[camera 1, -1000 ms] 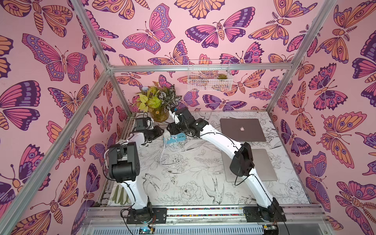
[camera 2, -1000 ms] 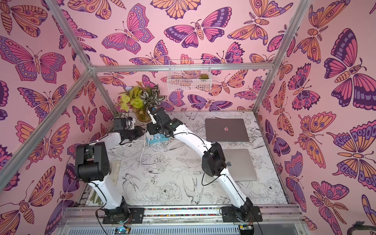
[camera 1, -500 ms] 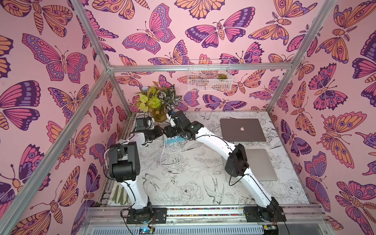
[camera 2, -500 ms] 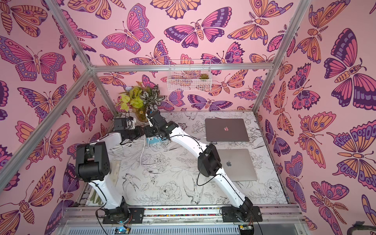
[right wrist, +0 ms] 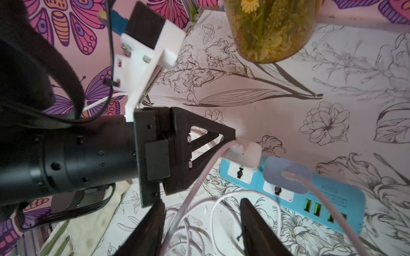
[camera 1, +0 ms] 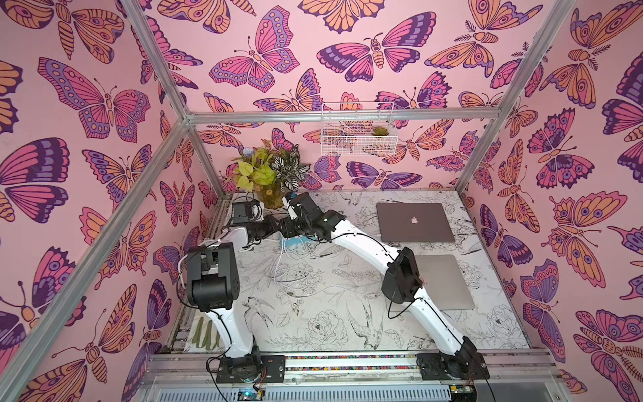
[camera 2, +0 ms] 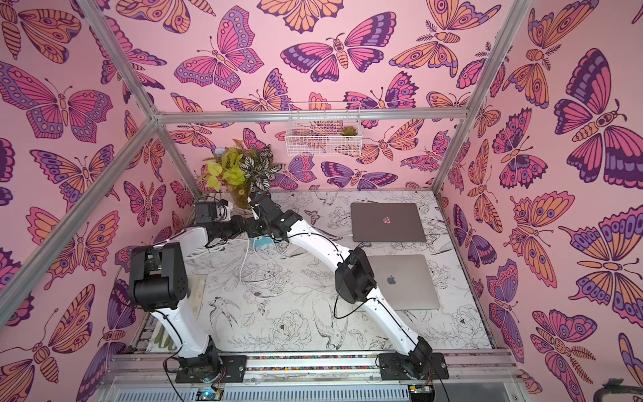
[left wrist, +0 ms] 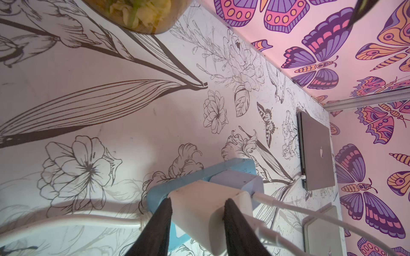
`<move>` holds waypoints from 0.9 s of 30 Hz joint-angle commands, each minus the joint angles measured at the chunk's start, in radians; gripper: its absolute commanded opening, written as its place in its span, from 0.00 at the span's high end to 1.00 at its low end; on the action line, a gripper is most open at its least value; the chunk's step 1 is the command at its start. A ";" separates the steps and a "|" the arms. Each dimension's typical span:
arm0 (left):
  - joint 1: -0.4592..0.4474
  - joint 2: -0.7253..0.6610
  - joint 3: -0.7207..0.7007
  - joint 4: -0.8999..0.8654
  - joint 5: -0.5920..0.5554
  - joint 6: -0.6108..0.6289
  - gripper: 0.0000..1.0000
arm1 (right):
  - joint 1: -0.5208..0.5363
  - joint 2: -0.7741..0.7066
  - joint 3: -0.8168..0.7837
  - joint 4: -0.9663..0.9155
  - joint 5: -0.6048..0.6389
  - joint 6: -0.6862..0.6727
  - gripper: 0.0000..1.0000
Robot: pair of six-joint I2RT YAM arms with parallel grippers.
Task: Unplug the laptop charger
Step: Remove the plug from the socket.
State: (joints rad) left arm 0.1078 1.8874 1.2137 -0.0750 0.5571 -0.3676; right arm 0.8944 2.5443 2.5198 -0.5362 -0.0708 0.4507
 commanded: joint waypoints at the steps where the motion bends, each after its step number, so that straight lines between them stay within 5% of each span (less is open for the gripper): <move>1: -0.011 0.041 -0.033 -0.057 -0.021 0.019 0.59 | 0.005 0.020 0.030 0.002 0.019 0.012 0.54; 4: -0.013 0.041 -0.036 -0.062 -0.030 0.018 0.59 | 0.005 0.013 0.033 0.006 0.027 0.003 0.72; 14: -0.015 0.050 -0.045 -0.070 -0.038 0.016 0.61 | 0.012 -0.002 0.068 0.016 -0.010 -0.012 1.00; 27: -0.014 0.059 -0.049 -0.082 -0.037 0.013 0.72 | 0.044 -0.053 0.067 0.022 0.062 -0.105 1.00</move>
State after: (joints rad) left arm 0.0994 1.8874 1.2110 -0.0547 0.5697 -0.3695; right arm 0.9119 2.5530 2.5500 -0.5381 -0.0242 0.3901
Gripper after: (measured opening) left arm 0.283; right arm 0.069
